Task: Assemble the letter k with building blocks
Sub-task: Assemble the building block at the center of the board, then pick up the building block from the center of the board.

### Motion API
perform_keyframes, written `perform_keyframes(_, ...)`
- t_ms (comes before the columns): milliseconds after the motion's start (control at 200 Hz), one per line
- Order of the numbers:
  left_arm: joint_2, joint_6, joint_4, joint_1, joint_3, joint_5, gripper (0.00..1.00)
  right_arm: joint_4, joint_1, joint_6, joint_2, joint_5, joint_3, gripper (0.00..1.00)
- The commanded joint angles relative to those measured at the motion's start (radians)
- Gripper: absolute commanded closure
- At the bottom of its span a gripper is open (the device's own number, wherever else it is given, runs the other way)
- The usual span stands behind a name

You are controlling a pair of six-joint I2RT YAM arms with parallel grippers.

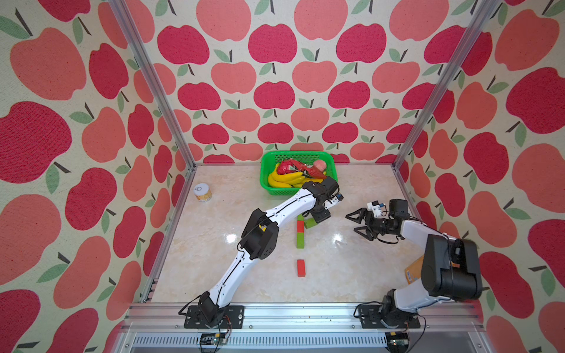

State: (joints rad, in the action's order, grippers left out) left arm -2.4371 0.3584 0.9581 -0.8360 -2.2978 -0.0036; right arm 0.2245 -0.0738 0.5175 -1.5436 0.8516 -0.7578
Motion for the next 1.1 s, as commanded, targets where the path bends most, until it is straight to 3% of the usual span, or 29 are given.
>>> perform_keyframes(0, 0.116, 0.007, -0.085, 0.007, 0.035, -0.050, 0.38, -0.004, 0.008, -0.004, -0.010, 0.018, -0.008, 0.01)
perform_keyframes(80, 0.163, -0.033, -0.108, 0.019, 0.060, -0.043, 0.27, 0.002, 0.012, -0.010, -0.004, 0.017, -0.009, 0.01)
perform_keyframes(175, 0.239, -0.071, -0.153, 0.036, 0.148, 0.001, 0.00, 0.010, 0.027, -0.018, 0.009, 0.017, -0.019, 0.01)
perform_keyframes(350, 0.430, -0.122, -0.264, 0.071, 0.428, 0.135, 0.02, 0.084, 0.117, -0.056, 0.025, -0.015, -0.074, 0.01)
perform_keyframes(565, 0.696, -0.205, -0.313, 0.129, 0.786, 0.253, 0.02, 0.102, 0.308, -0.035, 0.089, -0.117, -0.116, 0.01)
perform_keyframes(745, 0.920, -0.297, -0.338, 0.195, 1.039, 0.385, 0.02, 0.076, 0.499, 0.083, 0.206, -0.327, -0.091, 0.01)
perform_keyframes(895, 1.077, -0.391, -0.356, 0.293, 1.190, 0.581, 0.02, 0.068, 0.661, 0.173, 0.273, -0.516, -0.049, 0.01)
perform_keyframes(1095, 1.125, -0.531, -0.242, 0.403, 1.221, 0.702, 0.02, 0.224, 0.873, 0.214, 0.268, -0.803, -0.106, 0.05)
